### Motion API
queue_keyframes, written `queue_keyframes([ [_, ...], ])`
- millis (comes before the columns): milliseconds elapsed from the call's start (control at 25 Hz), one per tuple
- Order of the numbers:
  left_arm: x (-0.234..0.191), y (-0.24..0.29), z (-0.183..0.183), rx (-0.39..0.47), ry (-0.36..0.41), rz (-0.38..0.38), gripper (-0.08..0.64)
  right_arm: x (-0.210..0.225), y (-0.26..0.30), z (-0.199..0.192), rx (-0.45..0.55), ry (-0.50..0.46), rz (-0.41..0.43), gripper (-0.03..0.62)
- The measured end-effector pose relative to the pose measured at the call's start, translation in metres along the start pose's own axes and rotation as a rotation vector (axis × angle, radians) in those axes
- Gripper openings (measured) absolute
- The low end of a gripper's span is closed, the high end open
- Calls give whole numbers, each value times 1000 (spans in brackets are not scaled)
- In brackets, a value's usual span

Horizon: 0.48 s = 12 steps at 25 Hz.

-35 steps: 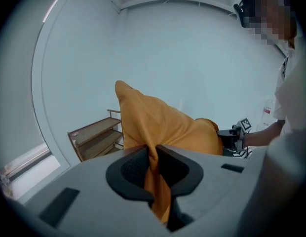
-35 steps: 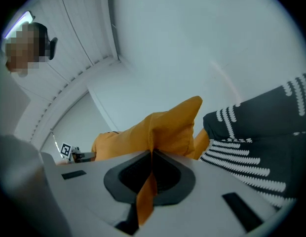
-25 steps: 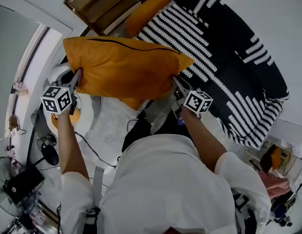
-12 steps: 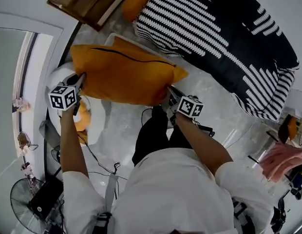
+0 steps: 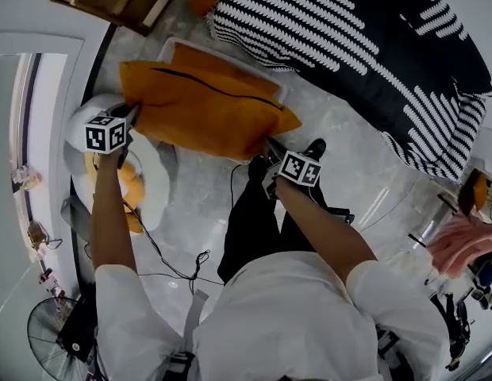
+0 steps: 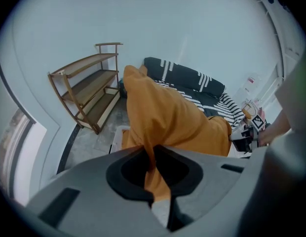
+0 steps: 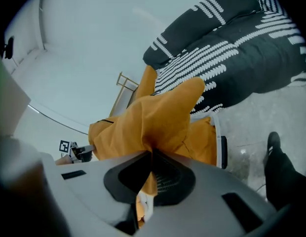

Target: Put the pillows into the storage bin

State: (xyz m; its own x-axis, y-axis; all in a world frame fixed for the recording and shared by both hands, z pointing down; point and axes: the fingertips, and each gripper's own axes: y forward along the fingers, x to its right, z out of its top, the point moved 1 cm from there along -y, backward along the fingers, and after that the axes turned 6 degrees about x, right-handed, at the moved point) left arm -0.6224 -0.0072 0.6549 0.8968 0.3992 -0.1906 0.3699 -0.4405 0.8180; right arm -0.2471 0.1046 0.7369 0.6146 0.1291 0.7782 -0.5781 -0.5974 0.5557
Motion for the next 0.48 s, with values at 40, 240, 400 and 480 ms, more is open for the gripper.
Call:
queue_keyframes([
  [40, -3, 5, -3, -9, -1, -1, 46, 3, 3, -2, 2, 2, -5, 32],
  [240, -27, 36, -28, -60, 10, 81, 196, 38, 19, -17, -4, 110, -83, 35],
  [400, -45, 36, -26, 57, 7, 231, 270, 38, 19, -16, 7, 122, -79, 150],
  [480, -29, 29, -14, 129, 9, 203, 270, 21, 10, 0, 23, 17, -33, 150],
])
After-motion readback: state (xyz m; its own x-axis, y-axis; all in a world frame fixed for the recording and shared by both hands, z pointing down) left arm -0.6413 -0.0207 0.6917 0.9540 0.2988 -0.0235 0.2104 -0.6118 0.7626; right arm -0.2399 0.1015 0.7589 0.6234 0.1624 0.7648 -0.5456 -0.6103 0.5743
